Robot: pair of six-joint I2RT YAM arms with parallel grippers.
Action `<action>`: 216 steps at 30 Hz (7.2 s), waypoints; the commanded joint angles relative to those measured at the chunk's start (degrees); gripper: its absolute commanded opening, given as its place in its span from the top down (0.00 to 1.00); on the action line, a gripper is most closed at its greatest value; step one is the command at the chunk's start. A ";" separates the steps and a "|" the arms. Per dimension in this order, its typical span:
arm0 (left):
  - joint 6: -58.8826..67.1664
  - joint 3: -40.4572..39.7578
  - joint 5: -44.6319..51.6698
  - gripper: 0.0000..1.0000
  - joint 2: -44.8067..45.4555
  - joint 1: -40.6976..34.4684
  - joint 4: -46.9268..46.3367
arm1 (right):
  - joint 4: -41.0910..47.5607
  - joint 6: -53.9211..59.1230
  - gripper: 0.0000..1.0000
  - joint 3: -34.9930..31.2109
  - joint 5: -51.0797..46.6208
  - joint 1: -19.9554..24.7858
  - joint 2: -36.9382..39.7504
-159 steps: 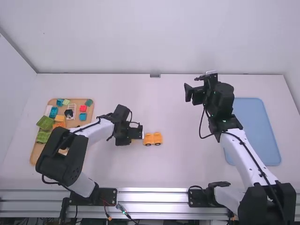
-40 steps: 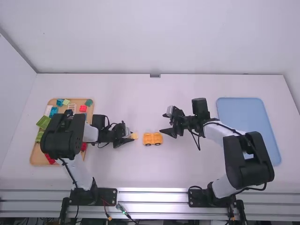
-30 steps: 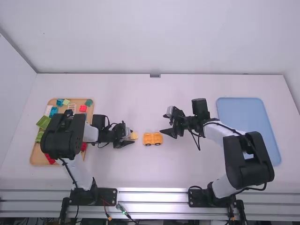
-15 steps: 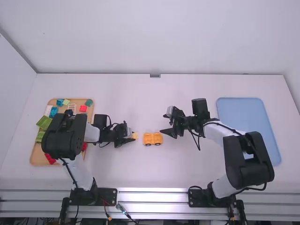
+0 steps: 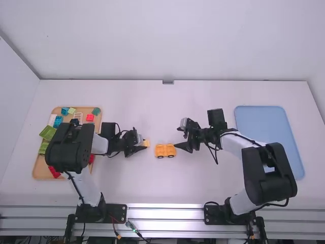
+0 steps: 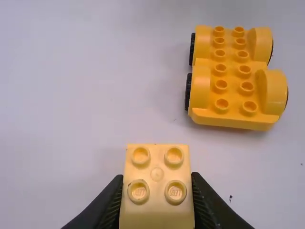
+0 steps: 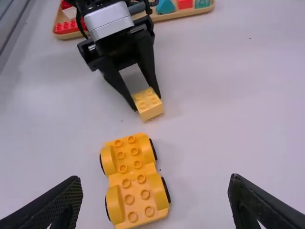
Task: Assemble lego blocks to make yellow taxi
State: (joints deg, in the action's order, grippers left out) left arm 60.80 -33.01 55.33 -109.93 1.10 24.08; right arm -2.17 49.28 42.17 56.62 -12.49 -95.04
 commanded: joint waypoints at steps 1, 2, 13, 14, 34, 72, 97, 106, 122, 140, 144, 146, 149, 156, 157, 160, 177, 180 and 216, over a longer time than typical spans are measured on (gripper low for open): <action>-1.42 -0.35 0.87 0.69 1.55 -0.79 -1.05 | -2.25 1.51 0.19 -2.80 0.13 -0.70 -0.22; -1.44 -0.35 0.90 0.69 2.60 -0.76 -1.81 | -5.09 0.94 0.19 -4.35 0.07 -1.18 -0.22; -1.18 -0.31 -1.57 0.73 14.58 -6.54 -10.69 | -30.40 -9.81 0.13 -17.46 -4.57 -5.42 -0.22; -1.27 -0.31 -1.97 0.73 14.73 -6.93 -10.67 | -30.38 -9.84 0.13 -17.42 -4.72 -5.55 -0.22; -8.79 -0.35 -3.80 0.76 14.99 -13.29 -8.52 | -28.15 4.76 0.10 -1.90 13.90 -1.05 -25.42; -8.92 -0.35 -6.82 0.83 11.34 -14.36 -0.61 | -23.39 -4.17 0.37 2.12 -1.62 -7.48 -25.40; 0.70 -11.91 -3.30 0.90 5.88 -14.27 -19.56 | -26.73 -2.75 0.36 0.59 -2.64 -7.39 -25.40; 0.55 -9.16 -3.72 0.92 5.73 -14.27 -15.67 | -29.09 -2.14 0.37 -1.03 -2.23 -6.67 -25.40; 0.35 -8.48 -0.37 0.93 4.35 -14.64 -14.56 | -28.70 1.57 0.36 -2.40 0.79 -5.88 -25.40; 0.13 -5.97 -0.72 0.94 3.72 -14.71 -10.84 | -29.09 1.55 0.36 -2.40 0.81 -6.64 -25.40; -0.31 -4.85 -0.72 0.94 3.72 -14.73 -8.41 | -29.14 1.57 0.36 -2.36 0.98 -6.64 -25.40; -2.99 -4.85 -0.79 0.94 3.72 -14.73 -6.84 | -29.07 1.57 0.36 -2.40 1.29 -6.75 -25.40; -3.54 -4.85 -0.76 0.93 3.72 -14.71 -5.99 | -28.83 1.53 0.35 -2.40 2.14 -6.62 -25.40; -3.54 -4.83 -0.72 0.93 3.72 -14.73 -6.21 | -28.70 1.57 0.35 -2.40 2.08 -6.62 -25.40; -3.54 -4.83 -0.72 0.94 3.72 -14.73 -6.23 | -28.70 1.57 0.35 -2.40 2.08 -6.62 -25.40; -3.54 -4.85 -0.74 0.94 3.72 -14.73 -6.47 | -28.65 1.60 0.35 -2.40 2.10 -6.73 -25.40; -3.52 -4.85 -0.70 0.93 2.43 -14.71 -6.10 | -28.46 1.60 0.35 -2.51 3.19 -6.69 -25.40; -4.48 -4.85 0.28 0.92 1.31 -14.73 -4.63 | -28.48 1.60 0.35 -2.51 3.39 -6.69 -25.40; -7.41 -4.85 1.01 0.01 11.69 -14.60 -8.33 | -28.89 1.53 0.26 -2.40 1.57 -7.74 -25.40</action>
State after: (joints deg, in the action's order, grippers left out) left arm 53.74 -38.24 53.36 -98.63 -13.04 15.79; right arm -31.05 50.94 40.05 58.43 -19.38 -119.50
